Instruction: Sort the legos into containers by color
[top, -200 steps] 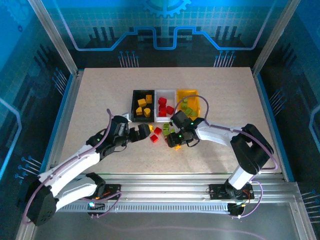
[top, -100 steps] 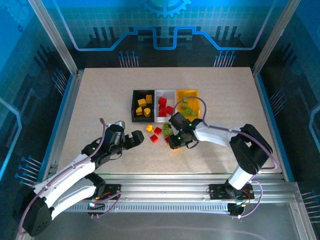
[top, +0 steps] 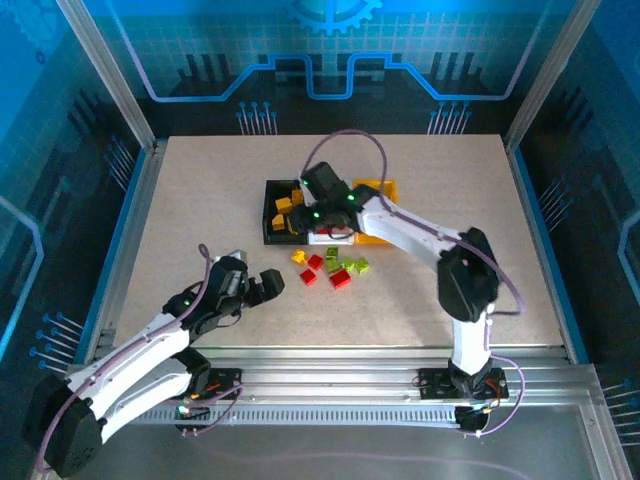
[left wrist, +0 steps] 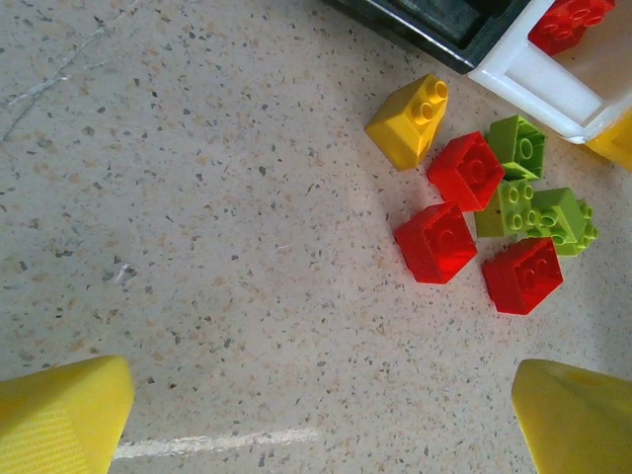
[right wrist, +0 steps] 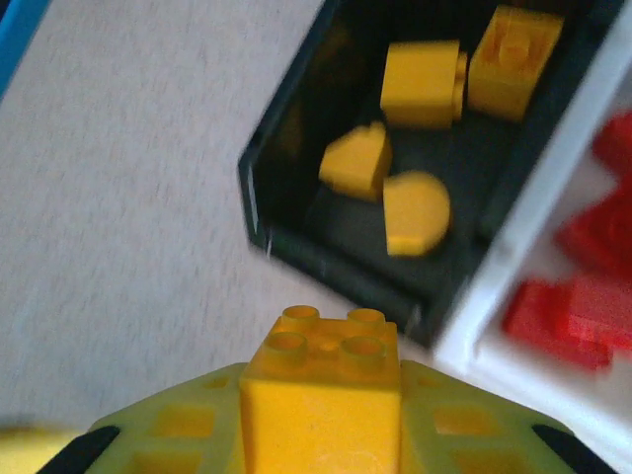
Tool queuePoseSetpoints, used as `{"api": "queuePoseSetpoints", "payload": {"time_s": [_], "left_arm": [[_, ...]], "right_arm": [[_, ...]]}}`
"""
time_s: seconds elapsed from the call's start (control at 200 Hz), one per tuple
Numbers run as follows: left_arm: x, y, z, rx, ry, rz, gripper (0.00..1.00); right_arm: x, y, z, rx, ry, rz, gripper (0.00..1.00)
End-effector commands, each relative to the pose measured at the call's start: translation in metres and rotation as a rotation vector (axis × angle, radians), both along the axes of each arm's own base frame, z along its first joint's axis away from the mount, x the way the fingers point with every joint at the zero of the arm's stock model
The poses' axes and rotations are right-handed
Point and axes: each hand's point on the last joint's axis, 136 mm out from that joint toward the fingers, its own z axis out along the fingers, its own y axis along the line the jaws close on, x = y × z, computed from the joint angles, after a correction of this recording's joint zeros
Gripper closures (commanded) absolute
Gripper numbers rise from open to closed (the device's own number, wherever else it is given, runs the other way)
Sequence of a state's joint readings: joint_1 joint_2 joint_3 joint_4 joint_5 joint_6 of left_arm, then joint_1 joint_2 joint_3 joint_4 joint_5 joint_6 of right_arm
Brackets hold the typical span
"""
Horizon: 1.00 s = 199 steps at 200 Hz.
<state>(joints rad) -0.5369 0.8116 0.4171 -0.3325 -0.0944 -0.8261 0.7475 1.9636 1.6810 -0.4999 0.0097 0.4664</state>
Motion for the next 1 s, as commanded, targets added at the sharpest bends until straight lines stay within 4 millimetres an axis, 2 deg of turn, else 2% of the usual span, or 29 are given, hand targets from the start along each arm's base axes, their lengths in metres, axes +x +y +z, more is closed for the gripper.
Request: {"api": "queuePoseSetpoints", "payload": {"time_s": [0.0,0.145,0.19,0.21,0.23,0.27,0.39,0.475,0.51,0.53,0.55,0.61,0.765,0.855,0.991], "left_arm": [[-0.01,0.009,-0.01,0.013,0.034,0.026,0.01],[-0.017,0.01,-0.014,-0.01,0.038,0.031,0.01],[-0.018,0.01,-0.014,-0.012,0.04,0.031,0.01],[-0.019,0.01,-0.014,-0.014,0.038,0.031,0.01],[-0.019,0.01,-0.014,-0.013,0.038,0.028,0.01],[-0.02,0.011,-0.014,-0.011,0.039,0.027,0.01],[-0.02,0.011,-0.012,-0.01,0.034,0.02,0.01],[-0.02,0.011,-0.012,-0.01,0.031,0.017,0.01],[-0.02,0.01,-0.012,-0.011,0.03,0.017,0.01],[-0.02,0.01,-0.012,-0.011,0.029,0.017,0.01],[-0.02,0.01,-0.011,-0.013,0.028,0.015,0.01],[-0.019,0.009,-0.01,-0.014,0.022,0.012,0.01],[-0.013,0.006,-0.002,-0.007,-0.008,-0.007,0.01],[-0.007,0.003,0.004,0.009,-0.019,-0.026,0.01],[0.001,-0.002,0.009,0.034,-0.016,-0.049,0.01]], "right_arm": [[0.027,0.007,-0.024,-0.084,0.011,-0.065,0.72],[0.064,0.021,-0.037,-0.1,-0.015,-0.119,0.7],[0.073,0.025,-0.039,-0.091,-0.024,-0.13,0.68],[0.076,0.027,-0.033,-0.078,-0.033,-0.132,0.68],[0.079,0.029,-0.044,-0.084,-0.023,-0.133,0.67],[0.084,0.033,-0.045,-0.066,-0.029,-0.133,0.64],[0.095,0.045,-0.032,0.011,-0.066,-0.114,0.5],[0.097,0.047,-0.014,0.042,-0.102,-0.106,0.45],[0.096,0.047,-0.008,0.049,-0.114,-0.102,0.44],[0.095,0.047,-0.01,0.044,-0.113,-0.1,0.43],[0.093,0.044,0.006,0.059,-0.134,-0.1,0.43],[0.088,0.038,0.017,0.064,-0.154,-0.103,0.43],[0.058,0.014,0.039,0.106,-0.18,-0.104,0.43],[0.034,-0.002,0.04,0.119,-0.16,-0.097,0.43],[-0.005,-0.035,0.016,0.073,-0.074,-0.109,0.42]]}}
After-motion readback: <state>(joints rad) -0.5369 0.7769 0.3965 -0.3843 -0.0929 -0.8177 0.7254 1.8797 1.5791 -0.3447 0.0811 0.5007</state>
